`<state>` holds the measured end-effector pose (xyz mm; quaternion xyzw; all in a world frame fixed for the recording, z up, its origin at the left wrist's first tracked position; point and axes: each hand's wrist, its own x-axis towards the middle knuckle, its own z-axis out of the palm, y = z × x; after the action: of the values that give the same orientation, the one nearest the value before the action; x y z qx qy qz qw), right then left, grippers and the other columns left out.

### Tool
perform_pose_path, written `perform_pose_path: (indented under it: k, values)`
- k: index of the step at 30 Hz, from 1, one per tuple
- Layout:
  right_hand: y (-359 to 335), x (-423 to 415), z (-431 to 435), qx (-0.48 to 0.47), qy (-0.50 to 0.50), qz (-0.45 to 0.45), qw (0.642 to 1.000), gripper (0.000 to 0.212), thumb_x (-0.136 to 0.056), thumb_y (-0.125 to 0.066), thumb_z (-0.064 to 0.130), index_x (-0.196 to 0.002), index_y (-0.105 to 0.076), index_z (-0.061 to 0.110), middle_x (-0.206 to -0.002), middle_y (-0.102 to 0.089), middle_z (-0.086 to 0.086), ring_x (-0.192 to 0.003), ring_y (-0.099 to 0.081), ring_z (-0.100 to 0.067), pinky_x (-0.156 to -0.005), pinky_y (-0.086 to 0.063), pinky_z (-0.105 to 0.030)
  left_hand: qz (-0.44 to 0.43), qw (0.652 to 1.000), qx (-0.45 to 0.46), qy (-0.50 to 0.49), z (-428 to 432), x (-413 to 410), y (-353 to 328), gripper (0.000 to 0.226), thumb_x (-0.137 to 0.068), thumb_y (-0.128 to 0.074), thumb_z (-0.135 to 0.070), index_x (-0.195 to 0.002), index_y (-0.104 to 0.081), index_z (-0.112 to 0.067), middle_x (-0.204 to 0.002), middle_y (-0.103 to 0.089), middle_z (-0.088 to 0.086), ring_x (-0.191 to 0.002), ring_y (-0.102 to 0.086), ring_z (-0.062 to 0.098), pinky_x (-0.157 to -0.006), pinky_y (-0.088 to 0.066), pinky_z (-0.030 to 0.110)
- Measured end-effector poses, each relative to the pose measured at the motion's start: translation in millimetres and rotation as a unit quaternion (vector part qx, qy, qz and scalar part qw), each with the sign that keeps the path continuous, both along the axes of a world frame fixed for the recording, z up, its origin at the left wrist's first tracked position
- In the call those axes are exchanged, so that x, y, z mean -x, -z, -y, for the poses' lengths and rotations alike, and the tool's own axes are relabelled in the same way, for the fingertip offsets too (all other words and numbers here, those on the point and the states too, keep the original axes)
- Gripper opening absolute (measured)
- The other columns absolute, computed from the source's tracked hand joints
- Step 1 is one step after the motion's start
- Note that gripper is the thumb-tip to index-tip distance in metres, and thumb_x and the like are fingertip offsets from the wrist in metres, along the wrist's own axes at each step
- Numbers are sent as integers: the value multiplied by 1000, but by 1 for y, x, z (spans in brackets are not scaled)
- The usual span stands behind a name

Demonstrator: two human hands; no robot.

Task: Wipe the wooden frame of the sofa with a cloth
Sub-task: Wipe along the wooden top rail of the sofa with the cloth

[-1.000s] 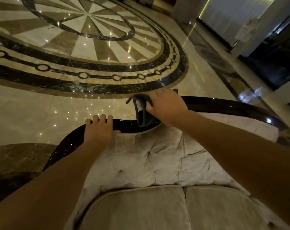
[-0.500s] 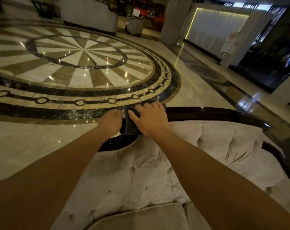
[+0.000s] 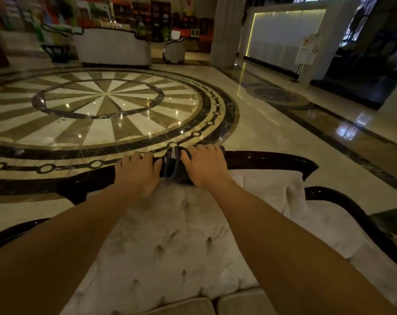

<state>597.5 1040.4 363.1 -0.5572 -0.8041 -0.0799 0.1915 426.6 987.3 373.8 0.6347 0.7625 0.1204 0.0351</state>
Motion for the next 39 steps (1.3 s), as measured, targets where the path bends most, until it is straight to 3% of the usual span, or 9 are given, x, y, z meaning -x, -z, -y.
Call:
perform_pose_path:
  k: [8, 15, 23, 25, 27, 30, 34, 37, 39]
  values:
    - [15, -137, -42, -32, 27, -24, 999, 30, -101, -39, 40, -102, -63, 23, -97, -71, -6, -94, -63, -34, -91, -47, -49, -59, 998, 17, 8, -53, -145, -1, 48, -98, -23, -51, -121, -50, -18, -132, -54, 17, -124, -44, 43, -106, -29, 58]
    - [23, -226, -68, 46, 34, -67, 996, 43, -103, -24, 44, -119, -57, 21, -118, -65, -8, -113, -55, -34, -104, -36, -48, -83, 992, 6, 98, -88, -237, -1, 44, -99, -26, -44, -122, -48, -14, -130, -57, 18, -121, -48, 41, -101, -34, 56]
    - [49, -331, -96, 97, 41, -154, 982, 37, -105, -27, 32, -113, -57, 12, -108, -64, -16, -100, -56, -37, -96, -41, -47, -151, 982, -12, 113, -111, -337, 16, 54, -96, -27, -54, -126, -49, -15, -130, -57, 15, -123, -47, 41, -102, -34, 58]
    - [66, -365, -108, 126, 42, -233, 963, 39, -106, -28, 32, -119, -57, 9, -114, -63, -17, -101, -56, -35, -91, -43, -43, -156, 980, -3, 120, -120, -371, 20, 57, -96, -25, -56, -130, -47, -15, -133, -55, 15, -126, -46, 41, -104, -33, 59]
    - [87, -389, -112, 198, 79, -357, 910, 41, -107, -27, 35, -127, -54, 12, -118, -61, -13, -100, -55, -29, -87, -42, -36, -159, 979, 1, 124, -128, -400, 25, 59, -96, -21, -55, -130, -47, -15, -133, -54, 16, -126, -45, 42, -104, -33, 60]
    - [134, -400, -104, 343, 88, -364, 862, 36, -100, -45, 8, -135, -50, 3, -131, -58, -20, -118, -55, -36, -93, -40, -32, -171, 976, 6, 132, -134, -428, 32, 56, -98, -19, -51, -130, -47, -15, -134, -54, 17, -128, -43, 43, -105, -30, 63]
    - [162, -392, -103, 324, 34, -384, 864, 47, -96, -47, 4, -143, -41, 3, -125, -60, -22, -113, -57, -40, -97, -46, -45, -225, 957, -12, 182, -139, -447, 39, 42, -100, -27, -40, -127, -45, -14, -130, -55, 15, -122, -48, 39, -102, -36, 59]
    - [156, -398, -110, 281, -4, -381, 881, 60, -101, -42, 17, -155, -18, 16, -98, -60, -5, -80, -59, -28, -67, -46, -40, -316, 912, -14, 260, -139, -462, 50, 49, -97, -40, -31, -141, -32, -11, -139, -46, 15, -127, -43, 36, -107, -35, 52]
    - [151, -399, -114, 263, -17, -404, 876, 41, -103, -39, 16, -143, -39, 12, -98, -59, -5, -84, -58, -25, -64, -41, -30, -355, 891, -13, 283, -143, -475, 54, 48, -93, -46, -25, -138, -38, -10, -139, -46, 15, -125, -43, 35, -106, -36, 48]
